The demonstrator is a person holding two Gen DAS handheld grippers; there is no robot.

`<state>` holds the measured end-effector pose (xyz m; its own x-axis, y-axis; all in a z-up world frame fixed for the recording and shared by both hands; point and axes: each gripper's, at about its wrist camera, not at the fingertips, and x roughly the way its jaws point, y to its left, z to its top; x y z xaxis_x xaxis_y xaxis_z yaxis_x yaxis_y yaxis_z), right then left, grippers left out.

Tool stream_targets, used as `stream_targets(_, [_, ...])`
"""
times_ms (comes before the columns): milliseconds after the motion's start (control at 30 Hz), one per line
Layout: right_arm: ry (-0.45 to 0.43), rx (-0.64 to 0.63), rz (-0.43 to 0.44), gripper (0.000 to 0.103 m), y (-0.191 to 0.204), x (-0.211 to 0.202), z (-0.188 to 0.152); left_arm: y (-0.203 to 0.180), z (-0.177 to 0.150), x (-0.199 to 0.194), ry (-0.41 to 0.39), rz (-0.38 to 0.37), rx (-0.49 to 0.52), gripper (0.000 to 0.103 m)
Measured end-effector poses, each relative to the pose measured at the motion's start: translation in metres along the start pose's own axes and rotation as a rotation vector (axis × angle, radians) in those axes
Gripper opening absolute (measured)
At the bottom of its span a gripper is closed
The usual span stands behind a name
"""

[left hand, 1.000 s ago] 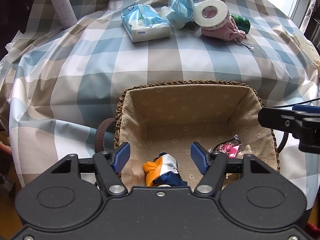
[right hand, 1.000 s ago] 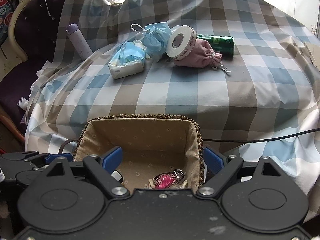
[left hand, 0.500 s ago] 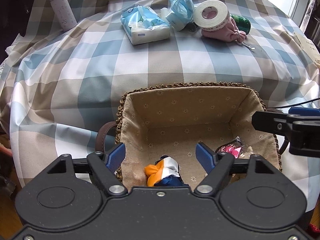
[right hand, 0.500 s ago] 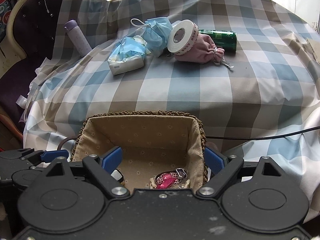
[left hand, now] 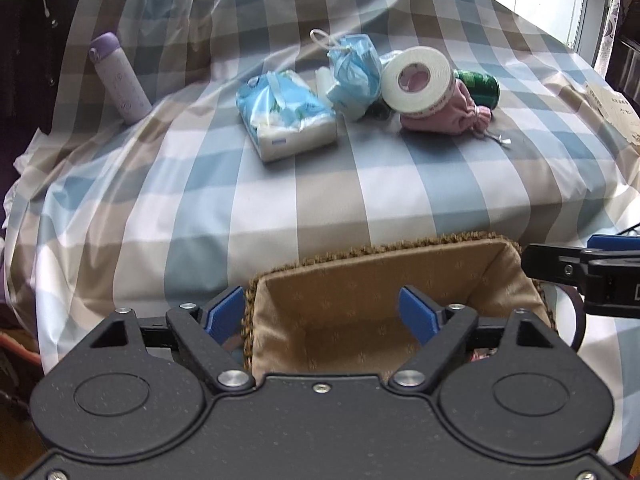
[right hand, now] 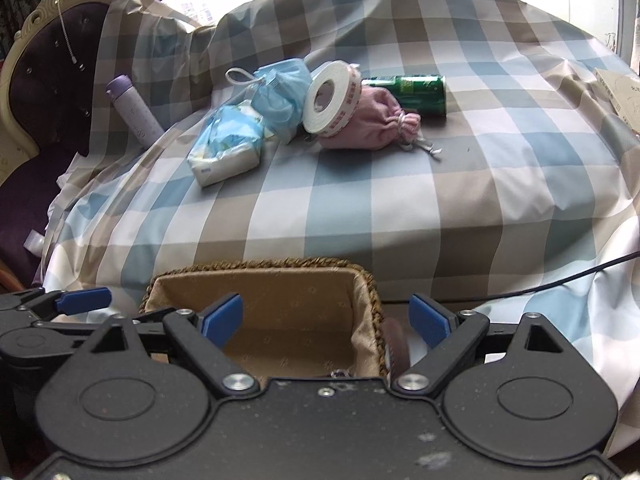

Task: Organize soft objects
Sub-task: 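Reach the left tool to the blue mask while the right tool reaches the white tape roll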

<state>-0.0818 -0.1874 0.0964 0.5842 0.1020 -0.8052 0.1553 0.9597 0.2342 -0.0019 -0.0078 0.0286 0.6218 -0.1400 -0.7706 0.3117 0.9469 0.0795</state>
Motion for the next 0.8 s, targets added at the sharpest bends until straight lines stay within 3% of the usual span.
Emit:
stream_targets(300, [-0.080,0.025,-0.054,0.094,-0.024,0.021,0.034,0.004,0.039,0.017,-0.091,0.017,0.006,0.082])
stream_targets(367, [-0.105,0.033,-0.060,0.094,-0.029,0.027,0.043,0.004,0.049,0.023,-0.117,0.016,0.009,0.085])
stream_targets(433, [-0.130,0.038,-0.067,0.095,-0.032,0.033,0.051,0.002,0.057,0.029,-0.167,0.009,0.021,0.094])
stream_targets(567, [-0.177,0.036,-0.096,0.095,-0.037,0.047,0.068,-0.005,0.072,0.050,-0.251,0.041,0.088,0.095])
stream_targets(800, [-0.233,0.008,-0.134,0.095,-0.037,0.069,0.092,-0.008,0.086,0.093,-0.289,0.014,0.090,0.095])
